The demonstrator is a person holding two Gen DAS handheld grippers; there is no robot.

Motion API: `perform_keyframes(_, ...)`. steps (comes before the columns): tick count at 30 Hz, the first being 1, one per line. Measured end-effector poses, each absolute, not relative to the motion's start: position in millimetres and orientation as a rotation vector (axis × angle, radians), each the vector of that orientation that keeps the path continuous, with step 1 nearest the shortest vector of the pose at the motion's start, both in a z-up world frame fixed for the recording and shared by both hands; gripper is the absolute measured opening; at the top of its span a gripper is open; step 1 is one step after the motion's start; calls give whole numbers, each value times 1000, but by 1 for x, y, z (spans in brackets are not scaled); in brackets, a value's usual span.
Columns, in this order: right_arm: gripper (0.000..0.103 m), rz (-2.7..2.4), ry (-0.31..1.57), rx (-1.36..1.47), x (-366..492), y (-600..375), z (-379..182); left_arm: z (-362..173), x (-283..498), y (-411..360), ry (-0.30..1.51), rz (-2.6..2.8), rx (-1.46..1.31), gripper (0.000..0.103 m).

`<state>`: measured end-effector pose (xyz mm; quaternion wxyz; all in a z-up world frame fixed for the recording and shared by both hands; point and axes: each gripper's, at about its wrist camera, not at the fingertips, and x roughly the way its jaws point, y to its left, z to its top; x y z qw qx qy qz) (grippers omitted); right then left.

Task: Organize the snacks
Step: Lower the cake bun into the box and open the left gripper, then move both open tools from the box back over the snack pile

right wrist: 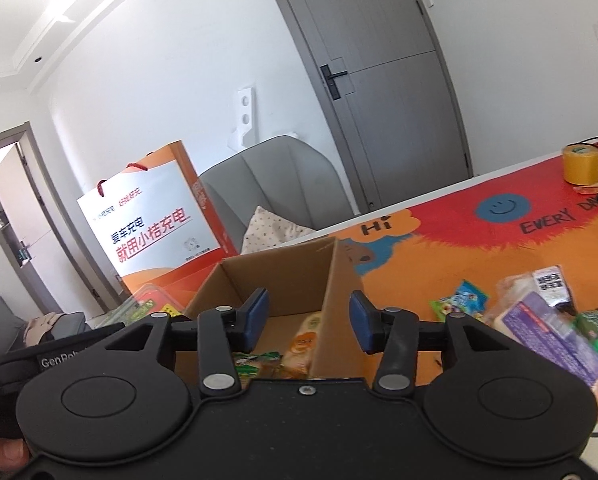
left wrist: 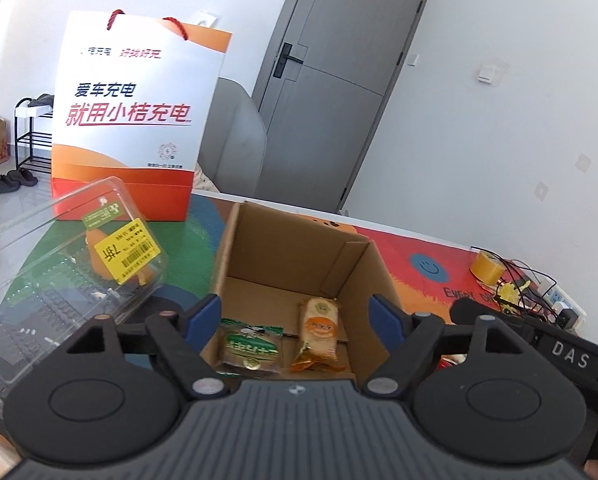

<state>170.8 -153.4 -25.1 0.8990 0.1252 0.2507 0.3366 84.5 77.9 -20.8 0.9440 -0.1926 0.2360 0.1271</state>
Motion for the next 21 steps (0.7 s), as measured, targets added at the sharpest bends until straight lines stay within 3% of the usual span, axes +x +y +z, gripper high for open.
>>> perform_keyframes(6, 53, 640, 536, 270, 170, -177, -34, -22, 90, 62, 497, 232, -371, 85)
perform_keyframes(8, 60, 621, 539, 282, 170, -185, -36, -23, 92, 57, 507, 228, -361, 86)
perform_keyframes(21, 77, 556, 537, 309, 167, -236, -40, -24, 103, 9, 543, 150, -304, 91)
